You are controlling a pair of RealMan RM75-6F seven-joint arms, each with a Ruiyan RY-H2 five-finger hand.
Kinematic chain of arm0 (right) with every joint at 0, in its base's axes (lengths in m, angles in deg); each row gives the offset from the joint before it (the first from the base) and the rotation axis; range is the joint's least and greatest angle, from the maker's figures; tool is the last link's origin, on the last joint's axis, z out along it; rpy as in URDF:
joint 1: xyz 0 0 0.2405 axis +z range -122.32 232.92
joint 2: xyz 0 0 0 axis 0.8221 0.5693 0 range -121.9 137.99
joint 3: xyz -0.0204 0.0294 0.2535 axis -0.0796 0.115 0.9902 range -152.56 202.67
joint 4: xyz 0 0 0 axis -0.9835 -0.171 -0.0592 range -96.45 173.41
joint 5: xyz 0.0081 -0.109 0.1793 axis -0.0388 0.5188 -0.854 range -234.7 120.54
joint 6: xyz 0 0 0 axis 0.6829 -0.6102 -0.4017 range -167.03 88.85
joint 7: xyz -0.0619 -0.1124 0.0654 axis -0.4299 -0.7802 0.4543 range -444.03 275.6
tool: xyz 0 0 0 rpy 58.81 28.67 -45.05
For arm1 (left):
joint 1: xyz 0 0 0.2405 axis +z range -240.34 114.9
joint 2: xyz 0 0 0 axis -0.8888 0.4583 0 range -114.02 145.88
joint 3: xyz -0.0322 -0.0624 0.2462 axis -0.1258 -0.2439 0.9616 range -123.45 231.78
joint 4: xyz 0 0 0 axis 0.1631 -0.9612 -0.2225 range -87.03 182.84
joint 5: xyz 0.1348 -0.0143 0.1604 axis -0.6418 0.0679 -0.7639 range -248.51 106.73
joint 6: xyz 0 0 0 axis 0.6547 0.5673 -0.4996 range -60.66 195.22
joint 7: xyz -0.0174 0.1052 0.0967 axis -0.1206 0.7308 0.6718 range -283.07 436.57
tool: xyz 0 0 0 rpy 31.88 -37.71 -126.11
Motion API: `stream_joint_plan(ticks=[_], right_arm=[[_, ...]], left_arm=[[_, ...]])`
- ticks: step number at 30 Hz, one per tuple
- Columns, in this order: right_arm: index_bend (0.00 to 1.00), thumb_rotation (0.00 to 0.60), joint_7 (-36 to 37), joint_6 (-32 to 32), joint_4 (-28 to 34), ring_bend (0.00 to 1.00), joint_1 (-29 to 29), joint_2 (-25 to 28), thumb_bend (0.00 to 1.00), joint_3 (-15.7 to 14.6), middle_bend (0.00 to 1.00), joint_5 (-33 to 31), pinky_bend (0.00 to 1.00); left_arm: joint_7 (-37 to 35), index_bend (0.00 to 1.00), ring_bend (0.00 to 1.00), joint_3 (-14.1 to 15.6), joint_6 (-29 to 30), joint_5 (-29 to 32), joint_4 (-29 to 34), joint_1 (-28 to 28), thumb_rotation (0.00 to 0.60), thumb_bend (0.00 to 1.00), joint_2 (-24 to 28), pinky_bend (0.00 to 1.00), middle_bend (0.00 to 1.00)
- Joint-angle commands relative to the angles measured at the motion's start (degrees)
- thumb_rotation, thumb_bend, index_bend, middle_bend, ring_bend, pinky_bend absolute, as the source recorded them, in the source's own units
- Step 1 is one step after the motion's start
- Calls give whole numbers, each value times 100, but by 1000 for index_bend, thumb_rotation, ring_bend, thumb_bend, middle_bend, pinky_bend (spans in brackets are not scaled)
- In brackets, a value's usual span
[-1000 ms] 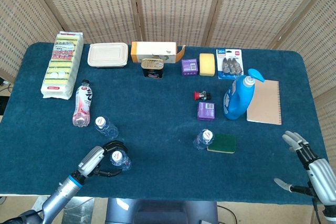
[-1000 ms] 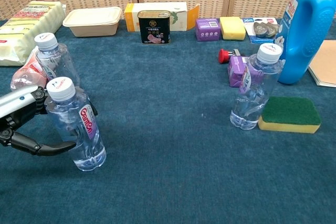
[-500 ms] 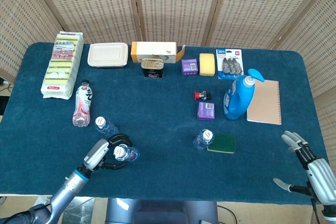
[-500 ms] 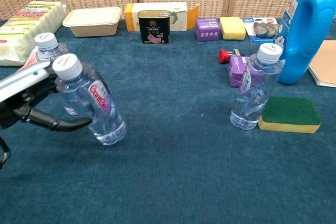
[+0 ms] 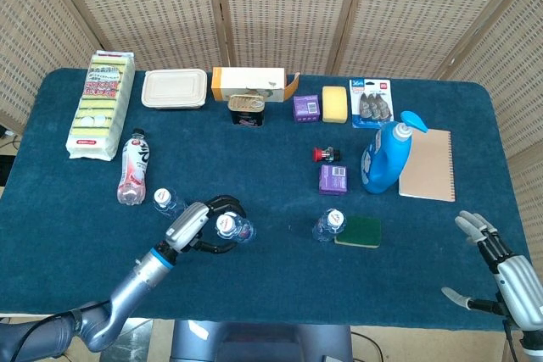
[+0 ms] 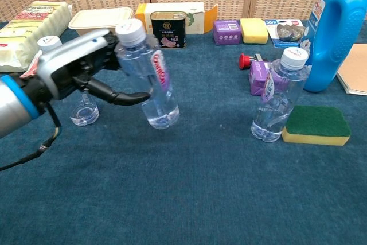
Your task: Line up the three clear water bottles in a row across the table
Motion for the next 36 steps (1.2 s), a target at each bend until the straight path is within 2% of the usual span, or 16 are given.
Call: stream_joint_plan(ticks=[1, 5, 12, 25, 34, 36], right_arm=[[60, 600, -7, -17, 1, 49, 5, -1, 28, -4, 54, 9, 282], [61, 600, -12, -64, 0, 49, 24, -7, 28, 0, 54, 4, 282], [60, 600, 2, -96, 5, 49, 44, -6, 28, 10, 54, 1, 282], [60, 600, 25, -78, 3, 49, 62, 13, 28, -8, 53, 99, 282], [60, 600, 22, -79, 8, 49, 62, 16, 28, -24, 53, 118, 282], [60, 600, 21, -77, 9, 49, 61, 16, 28, -27, 53, 124, 282]], left_arm=[[313, 460, 226, -356, -636, 512, 107, -425, 600, 270, -169, 412, 360], [666, 461, 225, -538, -1027, 842, 57, -699, 600, 270, -340, 412, 360], [1070, 460, 226, -674, -1335, 1188, -79, -959, 600, 270, -607, 412, 360], [1573, 461, 226, -705, -1373, 1485, -570, -1140, 600, 271, -1043, 412, 360], [1644, 460, 226, -714, -1517, 1647, -512, -1205, 600, 271, -1007, 412, 360], [1675, 429, 225, -711, -1581, 1694, -457, -1221, 600, 271, -963, 410, 336]])
